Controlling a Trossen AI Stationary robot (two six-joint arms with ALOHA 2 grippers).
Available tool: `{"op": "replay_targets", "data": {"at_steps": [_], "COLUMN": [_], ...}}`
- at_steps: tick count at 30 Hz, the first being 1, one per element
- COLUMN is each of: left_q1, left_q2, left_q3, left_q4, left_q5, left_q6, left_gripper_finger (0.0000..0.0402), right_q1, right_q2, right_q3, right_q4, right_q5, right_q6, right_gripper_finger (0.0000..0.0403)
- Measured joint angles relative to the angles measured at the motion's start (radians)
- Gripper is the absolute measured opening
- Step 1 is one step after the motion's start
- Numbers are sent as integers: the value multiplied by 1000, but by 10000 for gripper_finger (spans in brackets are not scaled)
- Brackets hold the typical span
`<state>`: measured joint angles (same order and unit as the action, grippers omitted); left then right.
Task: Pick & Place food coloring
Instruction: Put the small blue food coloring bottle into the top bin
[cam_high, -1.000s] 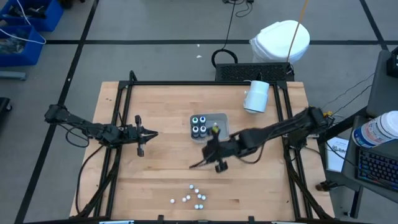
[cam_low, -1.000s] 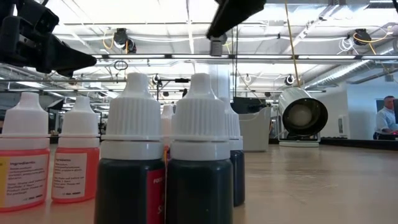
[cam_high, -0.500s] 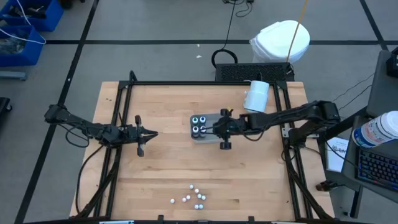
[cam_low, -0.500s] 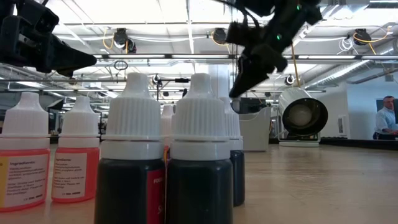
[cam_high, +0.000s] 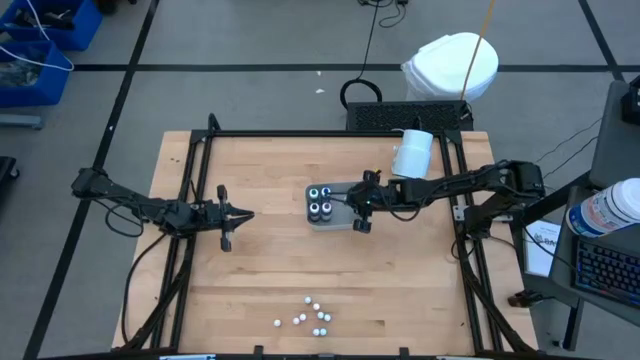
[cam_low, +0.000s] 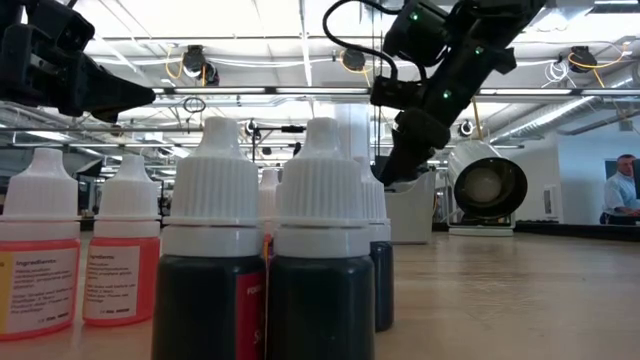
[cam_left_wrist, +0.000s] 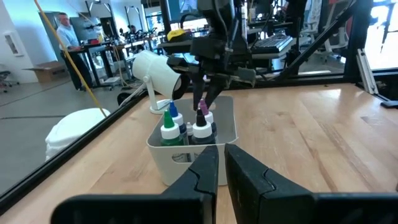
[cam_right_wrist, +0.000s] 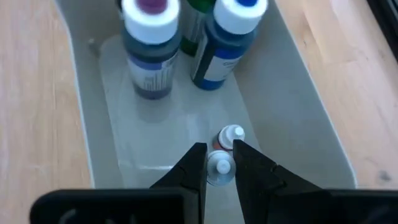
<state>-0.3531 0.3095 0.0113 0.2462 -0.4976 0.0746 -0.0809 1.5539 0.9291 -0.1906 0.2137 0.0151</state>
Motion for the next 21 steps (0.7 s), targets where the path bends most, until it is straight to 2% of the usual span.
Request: {"op": "replay_targets", "data": {"at_steps": [11,17,21], "left_q1": [0,0,0], "left_q2": [0,0,0], "left_q3": [0,0,0], "left_q4": [-1,-2,-3], "left_q5": [0,0,0], "left_q6": [0,0,0], "left_gripper_finger": [37,37,37], "right_q1": [-10,-21,-21], "right_q2": [106,112,104], "right_q3": [0,0,0], "right_q4": [40,41,56], "right_q5": [-34,-33,-30], "right_q6": [2,0,0], "right_gripper_finger": [50,51,70]}}
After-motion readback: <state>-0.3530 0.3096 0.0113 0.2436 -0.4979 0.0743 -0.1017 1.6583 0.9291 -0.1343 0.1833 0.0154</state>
